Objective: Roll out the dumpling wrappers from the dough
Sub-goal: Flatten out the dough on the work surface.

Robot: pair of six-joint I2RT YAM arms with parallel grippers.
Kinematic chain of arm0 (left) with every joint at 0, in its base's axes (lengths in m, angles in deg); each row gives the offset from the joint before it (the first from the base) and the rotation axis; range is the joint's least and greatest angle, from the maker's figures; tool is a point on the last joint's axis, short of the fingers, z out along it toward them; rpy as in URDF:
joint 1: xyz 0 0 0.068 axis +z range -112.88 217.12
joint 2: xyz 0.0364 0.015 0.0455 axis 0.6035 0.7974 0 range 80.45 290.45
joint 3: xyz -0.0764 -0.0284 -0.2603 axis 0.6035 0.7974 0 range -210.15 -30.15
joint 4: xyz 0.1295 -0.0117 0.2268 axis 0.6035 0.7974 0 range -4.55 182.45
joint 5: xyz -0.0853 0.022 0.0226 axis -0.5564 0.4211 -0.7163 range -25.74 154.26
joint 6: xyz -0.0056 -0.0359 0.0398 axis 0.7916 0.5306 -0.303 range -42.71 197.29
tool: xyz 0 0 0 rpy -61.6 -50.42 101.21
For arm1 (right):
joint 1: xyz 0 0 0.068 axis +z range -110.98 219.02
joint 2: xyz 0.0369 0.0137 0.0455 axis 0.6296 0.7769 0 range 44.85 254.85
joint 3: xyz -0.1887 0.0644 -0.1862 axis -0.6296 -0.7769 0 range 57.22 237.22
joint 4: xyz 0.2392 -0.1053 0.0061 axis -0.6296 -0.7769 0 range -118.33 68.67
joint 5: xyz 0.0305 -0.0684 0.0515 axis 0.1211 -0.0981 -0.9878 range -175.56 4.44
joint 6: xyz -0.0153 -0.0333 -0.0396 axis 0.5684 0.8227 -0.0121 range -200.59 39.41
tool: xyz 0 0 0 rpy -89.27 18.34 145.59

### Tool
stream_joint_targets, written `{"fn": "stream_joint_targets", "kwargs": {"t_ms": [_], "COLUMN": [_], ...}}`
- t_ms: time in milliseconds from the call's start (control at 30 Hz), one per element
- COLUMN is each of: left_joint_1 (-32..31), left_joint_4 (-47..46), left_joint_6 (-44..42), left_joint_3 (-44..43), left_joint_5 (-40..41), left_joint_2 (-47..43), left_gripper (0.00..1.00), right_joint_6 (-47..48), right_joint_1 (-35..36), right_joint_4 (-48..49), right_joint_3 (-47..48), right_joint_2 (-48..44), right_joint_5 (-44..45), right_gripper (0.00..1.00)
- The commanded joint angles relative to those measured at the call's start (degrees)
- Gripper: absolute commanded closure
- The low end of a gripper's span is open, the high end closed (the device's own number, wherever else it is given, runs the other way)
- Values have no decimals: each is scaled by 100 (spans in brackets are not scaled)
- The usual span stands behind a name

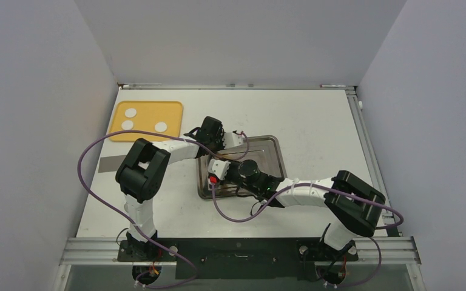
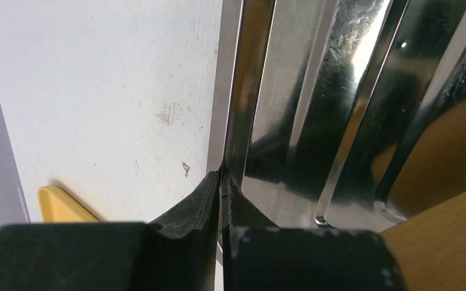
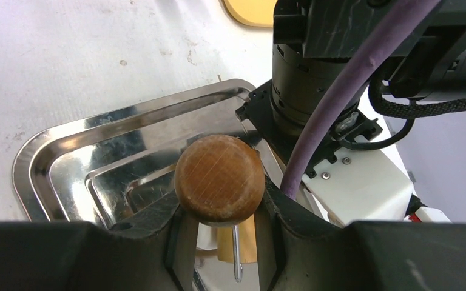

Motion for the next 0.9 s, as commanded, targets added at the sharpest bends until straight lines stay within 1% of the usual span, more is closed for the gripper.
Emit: {"fn": "stream_joint_targets", "kwargs": {"t_ms": [0, 100, 200, 400, 533, 700, 800, 867], "left_joint_1": [-11, -11, -11, -11, -11, -11, -11, -11], "left_joint_4": [884, 872, 874, 878, 887, 881, 894, 890], "left_joint_6": [118, 121, 122, 122, 123, 118, 119, 123], "left_joint_3": [270, 278, 271, 273, 267, 271, 258, 262], "left_joint_5": [-417, -419, -418, -418, -416, -421, -419, -417], "left_joint_2": [378, 371, 378, 375, 379, 379, 379, 379], "left_gripper": [100, 100, 100, 100, 100, 100, 100, 100], "right_joint_6": [-914, -1438, -1674, -1469, -1359, -1692, -1671, -1539], "right_joint_1": [192, 384, 408, -118, 102, 411, 366, 170], "right_joint_4": [-1727, -1836, -1531, -1586, -1856, -1925, -1833, -1798], "right_joint_3": [-345, -477, -698, -323, -141, -424, -551, -476], "right_joint_2": [240, 15, -269, 60, 245, 2, -104, 3], "right_joint_5": [-185, -218, -310, -361, -200, -125, 12, 17], "right_gripper": [92, 92, 92, 92, 92, 92, 92, 92]}}
